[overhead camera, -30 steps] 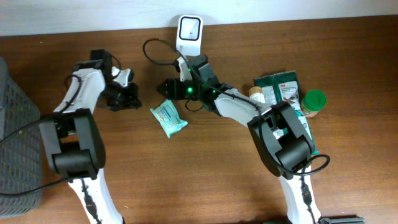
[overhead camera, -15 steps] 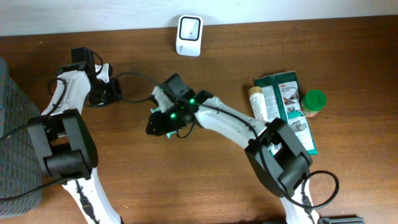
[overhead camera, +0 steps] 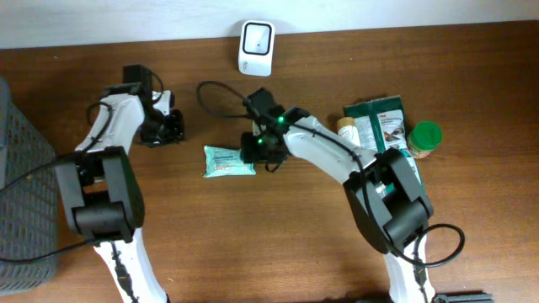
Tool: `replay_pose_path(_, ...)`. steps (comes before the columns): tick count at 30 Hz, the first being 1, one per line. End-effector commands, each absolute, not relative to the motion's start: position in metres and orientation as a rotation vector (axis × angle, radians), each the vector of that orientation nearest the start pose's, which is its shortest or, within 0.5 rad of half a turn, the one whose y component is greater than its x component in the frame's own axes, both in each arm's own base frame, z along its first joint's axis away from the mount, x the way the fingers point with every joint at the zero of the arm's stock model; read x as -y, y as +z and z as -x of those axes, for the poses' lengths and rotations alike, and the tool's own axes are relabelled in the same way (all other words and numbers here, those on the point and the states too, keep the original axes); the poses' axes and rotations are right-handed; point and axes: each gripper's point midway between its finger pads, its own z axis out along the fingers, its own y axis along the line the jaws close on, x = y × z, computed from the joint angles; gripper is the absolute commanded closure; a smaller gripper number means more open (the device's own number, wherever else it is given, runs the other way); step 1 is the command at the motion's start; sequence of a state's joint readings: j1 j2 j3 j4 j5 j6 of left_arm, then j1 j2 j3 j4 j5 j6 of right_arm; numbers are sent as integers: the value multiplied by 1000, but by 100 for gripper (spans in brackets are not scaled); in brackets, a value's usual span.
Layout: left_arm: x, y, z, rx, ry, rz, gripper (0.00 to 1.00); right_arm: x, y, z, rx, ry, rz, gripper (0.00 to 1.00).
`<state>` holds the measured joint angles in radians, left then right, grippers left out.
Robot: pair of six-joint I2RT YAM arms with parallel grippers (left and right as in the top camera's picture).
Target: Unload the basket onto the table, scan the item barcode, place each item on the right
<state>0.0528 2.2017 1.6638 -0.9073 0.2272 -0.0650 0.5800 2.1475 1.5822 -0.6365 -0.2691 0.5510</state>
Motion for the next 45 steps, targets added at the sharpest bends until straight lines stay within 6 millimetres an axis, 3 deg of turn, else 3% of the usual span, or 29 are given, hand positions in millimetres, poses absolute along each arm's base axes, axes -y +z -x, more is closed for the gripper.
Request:
replay_pose_path(1, 39, -1, -432, -3057, -347, 91, 100, -304, 32, -402, -2853, 684, 171, 56)
replay_pose_path(3, 44, 0, -430, -3062, -369, 82, 100, -307, 38, -405, -2827, 799, 234, 49)
replay_pose_path(6, 46, 23, -434, -3000, -514, 88, 100, -303, 45, -402, -2825, 974, 268, 48)
replay_pose_path(8, 54, 38, -431, -2966, -649, 66, 100, -302, 36, -392, -2852, 1006, 265, 48)
replay_pose_path(11, 67, 43, -427, -2951, -776, 33, 100, -305, 22, -385, -2887, 1058, 260, 48)
replay_pose_path(12, 80, 51, -425, -2915, -912, 29, 100, -309, 14, -383, -2898, 1105, 254, 48)
replay_pose_path(14, 93, 60, -423, -2884, -1039, 25, 100, -309, 8, -383, -2919, 1112, 208, 57)
replay_pose_path(17, 89, 43, -408, -2966, -969, 48, 100, -310, 8, -383, -2919, 1113, 200, 58)
replay_pose_path(22, 107, 3, -383, -3009, -983, 81, 100, -309, 8, -383, -2929, 1115, 174, 58)
replay_pose_path(27, 110, -7, -381, -3043, -900, 102, 100, -317, 7, -367, -2994, 1135, 122, 57)
replay_pose_path(28, 110, -7, -381, -3041, -899, 101, 100, -321, 8, -366, -2987, 1137, 136, 61)
replay_pose_path(30, 110, -7, -381, -3040, -899, 101, 100, -321, 8, -369, -2976, 1132, 137, 82)
replay_pose_path(33, 110, -7, -384, -3030, -897, 95, 100, -316, 8, -374, -2972, 1123, 118, 87)
replay_pose_path(35, 107, -8, -386, -3029, -868, 94, 100, -308, 10, -381, -2957, 1128, 103, 96)
replay_pose_path(38, 100, 11, -399, -2996, -823, 89, 96, -305, 29, -389, -2881, 1141, 193, 96)
replay_pose_path(40, 76, 45, -427, -2927, -705, 113, 78, -305, 59, -398, -2787, 1098, 282, 96)
replay_pose_path(42, 57, 61, -445, -2865, -690, 155, 71, -294, 80, -406, -2724, 959, 330, 96)
replay_pose_path(45, 19, 60, -450, -2840, -631, 258, 65, -270, 97, -414, -2697, 689, 318, 96)
